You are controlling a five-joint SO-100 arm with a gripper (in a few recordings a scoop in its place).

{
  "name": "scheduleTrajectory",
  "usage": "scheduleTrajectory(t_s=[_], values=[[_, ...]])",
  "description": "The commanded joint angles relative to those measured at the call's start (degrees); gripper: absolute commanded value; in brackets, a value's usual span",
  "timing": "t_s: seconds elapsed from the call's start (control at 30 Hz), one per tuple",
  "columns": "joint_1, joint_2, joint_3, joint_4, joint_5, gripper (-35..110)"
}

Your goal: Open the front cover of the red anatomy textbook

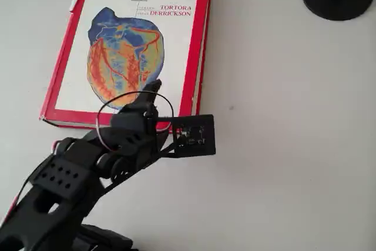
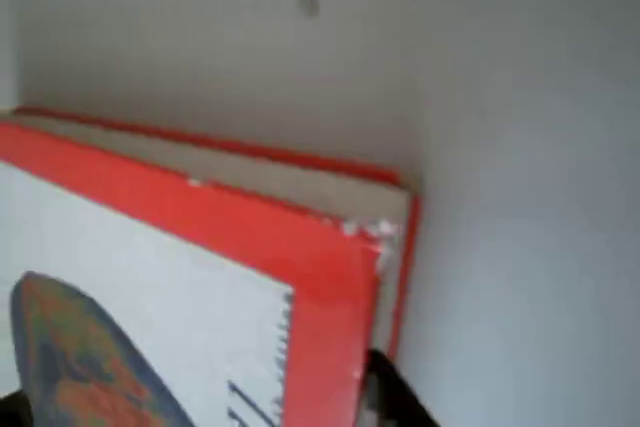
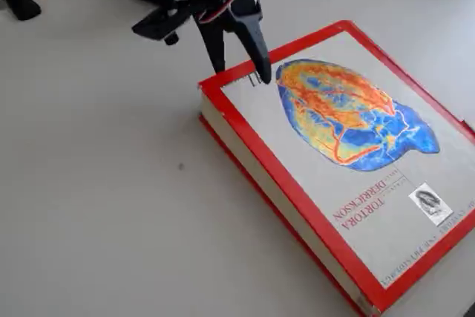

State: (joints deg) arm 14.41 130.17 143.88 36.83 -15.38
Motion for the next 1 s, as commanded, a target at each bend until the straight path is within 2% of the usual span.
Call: scheduleTrajectory(t_s=[0.0,0.2,0.47,0.67,0.97], values=[[-3.3,14.7,-6.4,6.9,-0.9,41],[-9.5,17.9,-21.2,17.8,-0.6,41],[-16.8,9.3,-46.7,25.0,-0.8,41],[-24.9,2.7,-61.1,26.5,0.5,41],[-46.1,-10.7,-75.6,26.3,3.0,41]])
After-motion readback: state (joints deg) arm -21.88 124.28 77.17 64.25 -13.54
